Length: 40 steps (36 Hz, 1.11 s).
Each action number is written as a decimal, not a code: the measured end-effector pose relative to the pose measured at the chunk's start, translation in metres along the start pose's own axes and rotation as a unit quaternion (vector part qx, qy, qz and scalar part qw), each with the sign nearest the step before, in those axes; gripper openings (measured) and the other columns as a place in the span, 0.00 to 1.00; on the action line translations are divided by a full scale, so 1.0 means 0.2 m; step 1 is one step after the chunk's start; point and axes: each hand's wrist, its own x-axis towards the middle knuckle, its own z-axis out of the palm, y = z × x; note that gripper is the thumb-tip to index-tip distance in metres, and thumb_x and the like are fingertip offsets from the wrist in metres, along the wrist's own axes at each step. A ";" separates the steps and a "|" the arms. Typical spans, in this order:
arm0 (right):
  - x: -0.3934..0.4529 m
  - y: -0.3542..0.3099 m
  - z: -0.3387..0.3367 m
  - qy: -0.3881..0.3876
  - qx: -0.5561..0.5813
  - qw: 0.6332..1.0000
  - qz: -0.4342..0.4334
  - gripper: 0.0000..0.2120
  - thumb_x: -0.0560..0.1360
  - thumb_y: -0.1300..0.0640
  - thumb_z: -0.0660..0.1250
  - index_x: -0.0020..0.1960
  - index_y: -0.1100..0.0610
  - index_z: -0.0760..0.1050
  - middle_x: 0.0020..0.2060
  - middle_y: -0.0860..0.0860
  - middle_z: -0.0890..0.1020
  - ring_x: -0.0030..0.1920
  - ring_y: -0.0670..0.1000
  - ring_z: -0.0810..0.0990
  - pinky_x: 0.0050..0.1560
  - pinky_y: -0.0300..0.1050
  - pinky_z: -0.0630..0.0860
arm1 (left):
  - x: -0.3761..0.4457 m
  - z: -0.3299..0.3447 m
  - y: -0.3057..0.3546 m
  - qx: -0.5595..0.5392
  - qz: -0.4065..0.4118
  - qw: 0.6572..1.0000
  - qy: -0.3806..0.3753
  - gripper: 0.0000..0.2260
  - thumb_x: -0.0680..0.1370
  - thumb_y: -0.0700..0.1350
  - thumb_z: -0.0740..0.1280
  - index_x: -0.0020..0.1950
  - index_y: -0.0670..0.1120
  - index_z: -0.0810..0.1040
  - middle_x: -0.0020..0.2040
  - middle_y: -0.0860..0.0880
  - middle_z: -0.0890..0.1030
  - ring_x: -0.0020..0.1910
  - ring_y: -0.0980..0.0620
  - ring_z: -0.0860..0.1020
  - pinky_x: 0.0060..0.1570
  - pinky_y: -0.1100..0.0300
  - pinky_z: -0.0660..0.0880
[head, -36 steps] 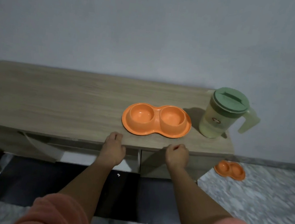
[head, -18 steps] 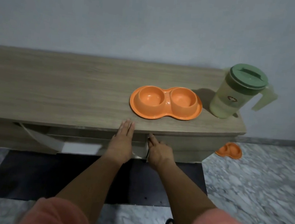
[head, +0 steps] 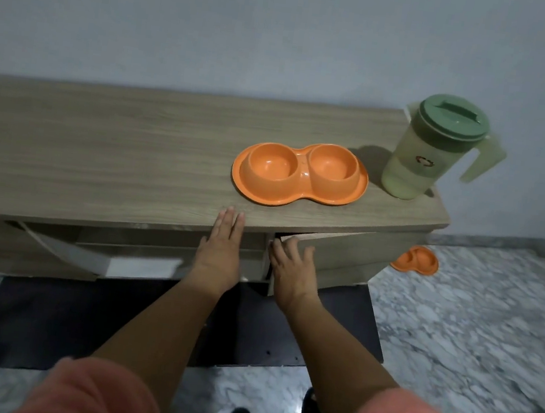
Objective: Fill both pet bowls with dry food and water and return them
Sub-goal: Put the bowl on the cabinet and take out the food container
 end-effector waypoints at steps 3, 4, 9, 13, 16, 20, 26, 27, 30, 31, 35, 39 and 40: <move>-0.04 -0.03 0.02 0.022 0.019 1.000 -0.001 0.30 0.80 0.49 0.53 0.77 0.61 0.51 0.73 0.57 0.56 0.74 0.62 0.52 0.69 0.64 0.56 | -0.01 -0.02 0.02 0.019 -0.009 1.000 -0.023 0.45 0.75 0.37 0.64 0.78 0.48 0.33 0.78 0.48 0.31 0.78 0.48 0.34 0.76 0.45 0.53; -0.06 -0.04 0.03 0.024 0.052 0.998 0.007 0.30 0.79 0.48 0.55 0.76 0.61 0.55 0.71 0.57 0.59 0.73 0.62 0.55 0.70 0.64 0.56 | -0.01 -0.02 0.03 0.024 -0.010 0.999 -0.031 0.45 0.75 0.37 0.64 0.78 0.49 0.32 0.77 0.47 0.31 0.77 0.48 0.34 0.76 0.44 0.50; -0.17 -0.07 0.04 0.091 0.228 0.963 0.109 0.18 0.65 0.50 0.72 0.51 0.58 0.81 0.43 0.54 0.79 0.45 0.56 0.79 0.53 0.53 0.77 | -0.01 -0.02 0.07 0.036 -0.011 0.999 -0.029 0.44 0.76 0.36 0.62 0.78 0.48 0.32 0.77 0.46 0.31 0.77 0.46 0.33 0.75 0.42 0.44; -0.24 -0.02 0.10 0.036 0.341 0.918 0.202 0.22 0.79 0.56 0.55 0.69 0.67 0.68 0.69 0.62 0.67 0.73 0.61 0.62 0.75 0.55 0.53 | -0.02 0.01 0.12 0.024 0.014 1.000 -0.014 0.42 0.77 0.37 0.62 0.78 0.46 0.32 0.78 0.48 0.32 0.78 0.46 0.34 0.75 0.42 0.44; -0.30 0.06 0.14 -0.022 0.361 0.895 0.261 0.26 0.79 0.60 0.51 0.76 0.66 0.55 0.77 0.60 0.42 0.77 0.59 0.38 0.76 0.52 0.41 | -0.03 0.01 0.20 0.002 0.032 0.999 -0.015 0.40 0.78 0.39 0.61 0.78 0.46 0.33 0.78 0.49 0.33 0.77 0.46 0.34 0.75 0.43 0.44; -0.37 0.16 0.21 -0.027 0.391 0.864 0.315 0.26 0.80 0.65 0.49 0.77 0.65 0.48 0.77 0.58 0.37 0.77 0.59 0.36 0.77 0.52 0.43 | -0.04 0.02 0.29 -0.031 0.033 0.999 -0.021 0.40 0.78 0.39 0.60 0.78 0.45 0.33 0.78 0.49 0.33 0.77 0.46 0.34 0.75 0.44 0.44; -0.49 0.29 0.30 -0.041 0.371 0.859 0.351 0.27 0.80 0.66 0.46 0.77 0.67 0.42 0.76 0.60 0.35 0.77 0.59 0.37 0.77 0.50 0.46 | -0.03 0.03 0.35 -0.052 0.004 0.998 -0.023 0.39 0.79 0.41 0.60 0.78 0.45 0.34 0.78 0.49 0.32 0.77 0.46 0.33 0.76 0.45 0.44; -0.52 0.31 0.31 -0.046 0.363 0.860 0.355 0.27 0.80 0.67 0.46 0.77 0.67 0.41 0.76 0.60 0.35 0.77 0.59 0.37 0.77 0.50 0.46 | -0.03 0.03 0.36 -0.050 0.000 0.999 -0.023 0.39 0.79 0.41 0.60 0.78 0.45 0.34 0.78 0.49 0.32 0.77 0.46 0.33 0.76 0.45 0.44; -0.57 0.38 0.36 -0.055 0.348 0.863 0.362 0.27 0.80 0.68 0.45 0.77 0.67 0.40 0.76 0.61 0.37 0.77 0.59 0.37 0.77 0.50 0.46 | -0.03 0.03 0.39 -0.052 -0.016 0.998 -0.017 0.39 0.79 0.41 0.60 0.78 0.45 0.34 0.78 0.49 0.32 0.77 0.46 0.33 0.76 0.46 0.43; -0.59 0.41 0.38 -0.057 0.347 0.862 0.364 0.27 0.80 0.68 0.44 0.77 0.67 0.39 0.76 0.61 0.37 0.77 0.60 0.38 0.77 0.50 0.46 | -0.04 0.04 0.40 -0.055 -0.020 0.998 -0.015 0.39 0.79 0.40 0.60 0.78 0.46 0.34 0.78 0.49 0.32 0.77 0.46 0.33 0.76 0.46 0.43; -0.64 0.51 0.45 -0.067 0.344 0.860 0.370 0.28 0.80 0.68 0.45 0.77 0.66 0.39 0.76 0.61 0.37 0.77 0.59 0.38 0.77 0.50 0.46 | -0.05 0.04 0.47 -0.061 -0.025 0.998 -0.017 0.39 0.79 0.41 0.60 0.78 0.46 0.34 0.78 0.50 0.32 0.77 0.47 0.33 0.76 0.46 0.43; -0.70 0.61 0.52 -0.075 0.337 0.868 0.358 0.29 0.80 0.67 0.46 0.76 0.66 0.37 0.76 0.60 0.36 0.77 0.59 0.37 0.77 0.51 0.45 | -0.05 0.05 0.56 -0.090 -0.036 0.995 -0.016 0.37 0.79 0.42 0.59 0.79 0.46 0.35 0.78 0.49 0.33 0.77 0.47 0.34 0.76 0.47 0.43; -0.71 0.63 0.54 -0.075 0.335 0.870 0.353 0.29 0.80 0.67 0.45 0.76 0.65 0.36 0.76 0.60 0.35 0.77 0.59 0.37 0.77 0.51 0.45 | -0.05 0.05 0.58 -0.095 -0.042 0.995 -0.015 0.37 0.79 0.42 0.59 0.79 0.46 0.36 0.78 0.49 0.34 0.78 0.48 0.34 0.76 0.47 0.44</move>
